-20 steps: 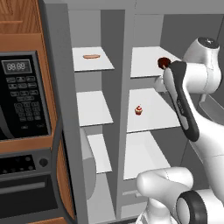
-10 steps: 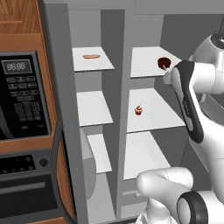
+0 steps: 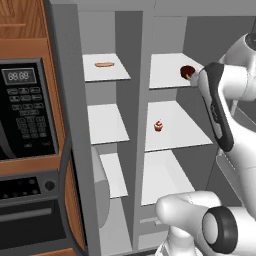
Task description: There's a steak in the fridge that needs to be moved to the freezer for freezing. Pick up the steak from the fridge, place it on any shelf in the freezer, and close the fridge and freezer doors when done.
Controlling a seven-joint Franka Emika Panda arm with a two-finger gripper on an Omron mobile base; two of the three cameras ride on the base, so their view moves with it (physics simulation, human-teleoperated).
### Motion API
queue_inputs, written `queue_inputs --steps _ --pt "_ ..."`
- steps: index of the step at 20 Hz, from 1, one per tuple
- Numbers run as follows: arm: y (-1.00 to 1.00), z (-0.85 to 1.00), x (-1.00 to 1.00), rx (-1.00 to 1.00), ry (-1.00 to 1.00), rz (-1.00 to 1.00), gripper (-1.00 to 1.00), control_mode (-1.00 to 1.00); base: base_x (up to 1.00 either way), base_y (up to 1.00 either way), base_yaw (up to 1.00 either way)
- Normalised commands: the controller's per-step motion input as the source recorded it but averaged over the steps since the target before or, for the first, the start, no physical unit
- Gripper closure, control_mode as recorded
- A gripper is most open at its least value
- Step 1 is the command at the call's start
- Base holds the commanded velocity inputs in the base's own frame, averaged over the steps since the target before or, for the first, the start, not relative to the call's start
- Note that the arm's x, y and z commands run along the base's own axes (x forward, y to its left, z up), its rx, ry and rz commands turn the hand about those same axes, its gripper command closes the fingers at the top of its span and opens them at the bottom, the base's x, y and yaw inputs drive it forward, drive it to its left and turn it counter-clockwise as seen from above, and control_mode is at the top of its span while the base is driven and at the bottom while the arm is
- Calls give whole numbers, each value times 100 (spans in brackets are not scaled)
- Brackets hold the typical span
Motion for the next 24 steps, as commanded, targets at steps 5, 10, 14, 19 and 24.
queue_inputs --steps 5,10,14,19,24 --pt "0 3 43 0 -2 0 -100 -100 0 0 0" --pt "-4 0 59 0 3 0 -100 -100 0 0 0" --pt "-15 0 44 0 -2 0 -100 -100 0 0 0" --pt "-1 -1 51 0 0 0 -100 -100 0 0 0" --pt "0 -3 40 -1 2 0 -100 -100 0 0 0"
